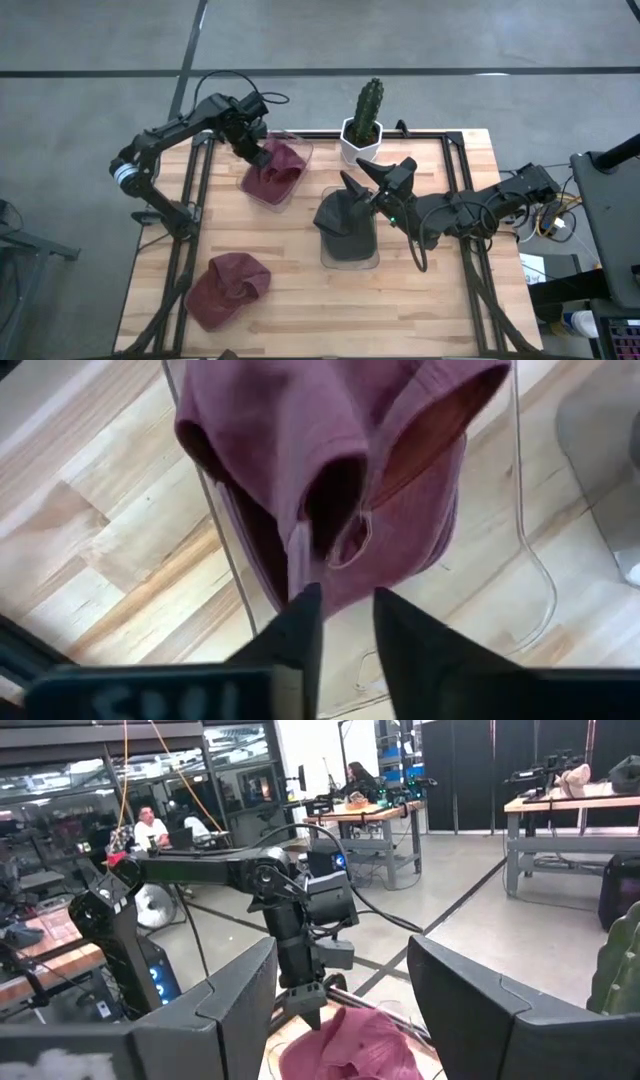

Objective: Pick & Place hat
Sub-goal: Put the top red cap into the top transparent bin, then put the red cap into the top transparent bin

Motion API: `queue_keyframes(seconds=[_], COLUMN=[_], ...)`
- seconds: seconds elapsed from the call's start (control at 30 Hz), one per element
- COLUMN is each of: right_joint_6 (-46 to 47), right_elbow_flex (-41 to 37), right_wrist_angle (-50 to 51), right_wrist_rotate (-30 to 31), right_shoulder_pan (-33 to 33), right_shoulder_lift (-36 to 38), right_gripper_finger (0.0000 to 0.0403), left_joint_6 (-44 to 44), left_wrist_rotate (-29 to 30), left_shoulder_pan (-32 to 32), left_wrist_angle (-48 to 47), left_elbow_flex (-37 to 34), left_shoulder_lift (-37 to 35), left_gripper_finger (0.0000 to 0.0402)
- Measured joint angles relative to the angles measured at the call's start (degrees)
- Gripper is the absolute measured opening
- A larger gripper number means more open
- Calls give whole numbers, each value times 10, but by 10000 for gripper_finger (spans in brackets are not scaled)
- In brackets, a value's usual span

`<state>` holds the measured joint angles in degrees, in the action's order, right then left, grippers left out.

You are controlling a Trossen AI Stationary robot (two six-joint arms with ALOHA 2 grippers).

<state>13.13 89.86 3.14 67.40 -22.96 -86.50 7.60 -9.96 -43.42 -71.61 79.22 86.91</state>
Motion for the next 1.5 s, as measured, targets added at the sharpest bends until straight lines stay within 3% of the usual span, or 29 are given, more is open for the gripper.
queue_keyframes(seconds=[0.2,0.37,0.57,0.83,1.03,1.3,1.5], right_joint_6=[0,0,4,-1,-30,-43,-46], right_elbow_flex=[-5,-22,-42,-57,-57,-57,-57], right_wrist_angle=[0,1,1,1,0,0,0], right_wrist_rotate=[0,0,-2,-2,-4,-4,-16], right_shoulder_pan=[0,0,0,0,0,0,0], right_shoulder_lift=[0,0,0,0,0,0,0], right_gripper_finger=[221,221,221,221,221,221,221], left_joint_6=[43,38,115,217,400,528,581], left_wrist_rotate=[-28,-108,-177,-188,-190,-189,-196], left_shoulder_pan=[0,20,75,223,370,558,615], left_wrist_angle=[-79,-186,-185,-184,-184,-174,-93], left_elbow_flex=[31,52,44,31,-14,-131,-245], left_shoulder_lift=[-2,-26,-90,-161,-181,-185,-185], left_gripper_finger=[144,150,151,151,151,151,151])
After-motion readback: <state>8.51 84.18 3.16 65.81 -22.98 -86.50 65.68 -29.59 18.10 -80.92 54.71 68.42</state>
